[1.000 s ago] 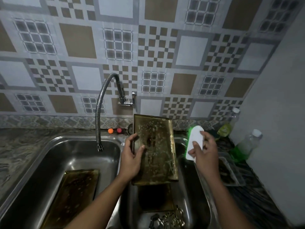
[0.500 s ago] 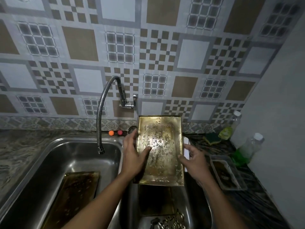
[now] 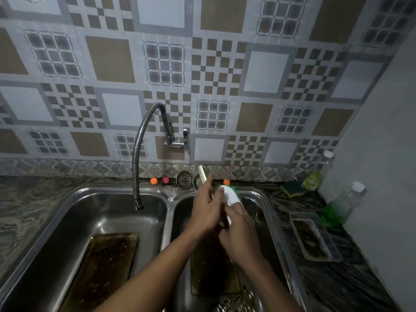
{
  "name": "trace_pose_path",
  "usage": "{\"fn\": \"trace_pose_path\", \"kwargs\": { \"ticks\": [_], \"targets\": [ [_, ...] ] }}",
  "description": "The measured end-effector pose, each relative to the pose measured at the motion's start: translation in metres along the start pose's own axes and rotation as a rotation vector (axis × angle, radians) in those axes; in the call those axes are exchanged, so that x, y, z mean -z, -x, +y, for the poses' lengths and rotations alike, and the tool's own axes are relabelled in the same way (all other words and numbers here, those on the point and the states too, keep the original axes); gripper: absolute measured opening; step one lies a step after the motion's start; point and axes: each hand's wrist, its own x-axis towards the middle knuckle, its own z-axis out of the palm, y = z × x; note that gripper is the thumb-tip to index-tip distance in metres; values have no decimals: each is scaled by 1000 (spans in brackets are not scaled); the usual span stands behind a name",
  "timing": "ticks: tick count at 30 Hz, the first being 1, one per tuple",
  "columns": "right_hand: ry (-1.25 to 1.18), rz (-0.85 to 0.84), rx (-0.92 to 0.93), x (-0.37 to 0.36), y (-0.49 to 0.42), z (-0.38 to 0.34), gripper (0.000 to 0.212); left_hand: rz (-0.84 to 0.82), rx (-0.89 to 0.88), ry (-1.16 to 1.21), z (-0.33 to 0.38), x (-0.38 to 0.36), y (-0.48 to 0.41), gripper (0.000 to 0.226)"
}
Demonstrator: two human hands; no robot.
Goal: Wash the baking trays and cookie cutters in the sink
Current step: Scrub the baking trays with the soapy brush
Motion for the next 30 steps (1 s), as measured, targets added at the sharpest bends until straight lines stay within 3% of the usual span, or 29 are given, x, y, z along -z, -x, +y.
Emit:
{"fn": "trace_pose_path", "kwargs": {
  "ticks": [4, 8, 11, 15, 21, 25, 30],
  "targets": [
    [-154, -24, -41, 4, -1, -2, 52, 131, 14, 117, -4, 6, 4, 51],
    [-232, 30, -70, 15, -4, 7, 41, 101, 52, 84, -20, 15, -1, 71],
    [-272, 106, -108, 28, -8, 26, 24, 105, 65, 44, -27, 16, -2, 62],
    [-211, 189, -160, 50, -9, 73, 26, 166, 126, 91, -43, 16, -1, 39],
    [-43, 335, -320, 93, -8, 166, 33, 176, 212, 135, -68, 2, 5, 43],
    [-43, 323, -485, 114, -7, 219, 32, 123, 318, 133, -87, -11, 6, 65],
    [50, 224, -539, 108, -6, 260, 29, 149, 349, 152, -99, -30, 4, 44]
  ]
}}
